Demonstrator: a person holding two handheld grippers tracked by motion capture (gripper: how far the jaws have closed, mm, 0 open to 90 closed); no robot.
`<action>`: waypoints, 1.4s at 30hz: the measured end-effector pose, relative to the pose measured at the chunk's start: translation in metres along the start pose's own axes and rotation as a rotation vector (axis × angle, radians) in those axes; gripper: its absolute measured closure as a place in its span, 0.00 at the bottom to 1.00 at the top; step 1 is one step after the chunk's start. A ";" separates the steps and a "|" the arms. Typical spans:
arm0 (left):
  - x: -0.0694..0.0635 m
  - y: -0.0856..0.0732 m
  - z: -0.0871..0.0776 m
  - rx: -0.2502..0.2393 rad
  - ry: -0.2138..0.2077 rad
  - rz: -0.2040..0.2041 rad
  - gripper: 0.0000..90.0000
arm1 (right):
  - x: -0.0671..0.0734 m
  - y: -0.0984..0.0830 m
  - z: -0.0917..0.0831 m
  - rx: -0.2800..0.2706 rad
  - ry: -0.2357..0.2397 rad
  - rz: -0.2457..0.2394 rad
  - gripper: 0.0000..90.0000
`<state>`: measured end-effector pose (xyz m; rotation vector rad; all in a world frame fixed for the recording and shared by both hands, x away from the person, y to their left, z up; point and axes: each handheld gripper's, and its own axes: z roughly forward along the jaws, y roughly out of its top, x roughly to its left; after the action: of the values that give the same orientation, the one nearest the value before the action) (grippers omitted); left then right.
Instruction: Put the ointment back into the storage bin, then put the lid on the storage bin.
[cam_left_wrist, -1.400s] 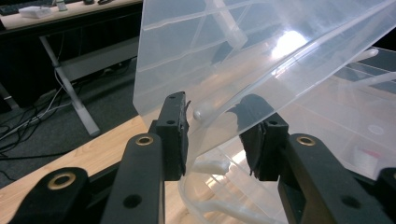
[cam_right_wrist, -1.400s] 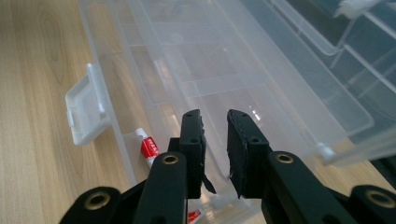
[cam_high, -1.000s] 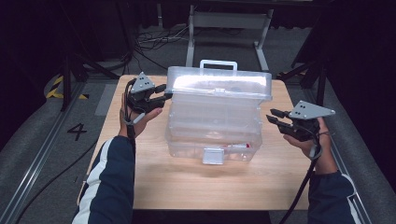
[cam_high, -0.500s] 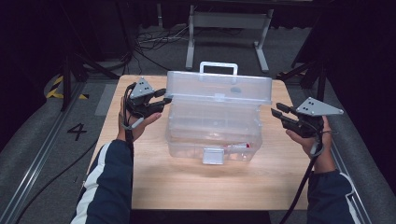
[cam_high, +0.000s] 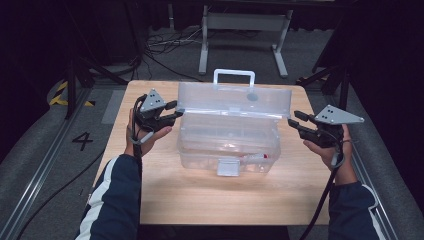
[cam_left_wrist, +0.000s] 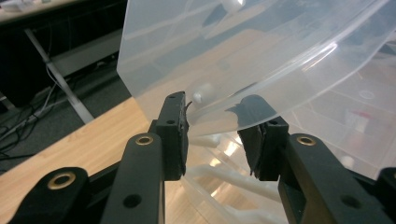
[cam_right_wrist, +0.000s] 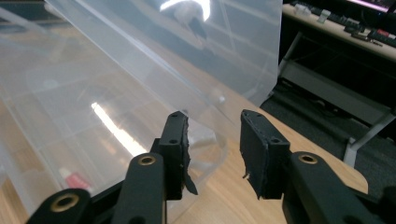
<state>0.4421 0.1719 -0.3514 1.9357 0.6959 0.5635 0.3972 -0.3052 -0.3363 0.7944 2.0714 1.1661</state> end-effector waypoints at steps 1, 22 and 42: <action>-0.001 -0.001 0.000 0.002 -0.001 0.001 0.70 | 0.000 -0.001 0.000 0.009 0.000 -0.006 0.68; -0.004 -0.018 -0.014 0.059 -0.033 -0.047 0.90 | 0.006 -0.029 -0.002 0.120 0.065 -0.022 0.62; -0.010 -0.031 -0.014 0.060 -0.045 -0.021 0.90 | 0.009 -0.065 -0.011 0.202 0.110 0.007 0.57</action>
<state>0.4185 0.1857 -0.3739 1.9888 0.7112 0.4897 0.3705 -0.3321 -0.3914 0.8472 2.3062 1.0364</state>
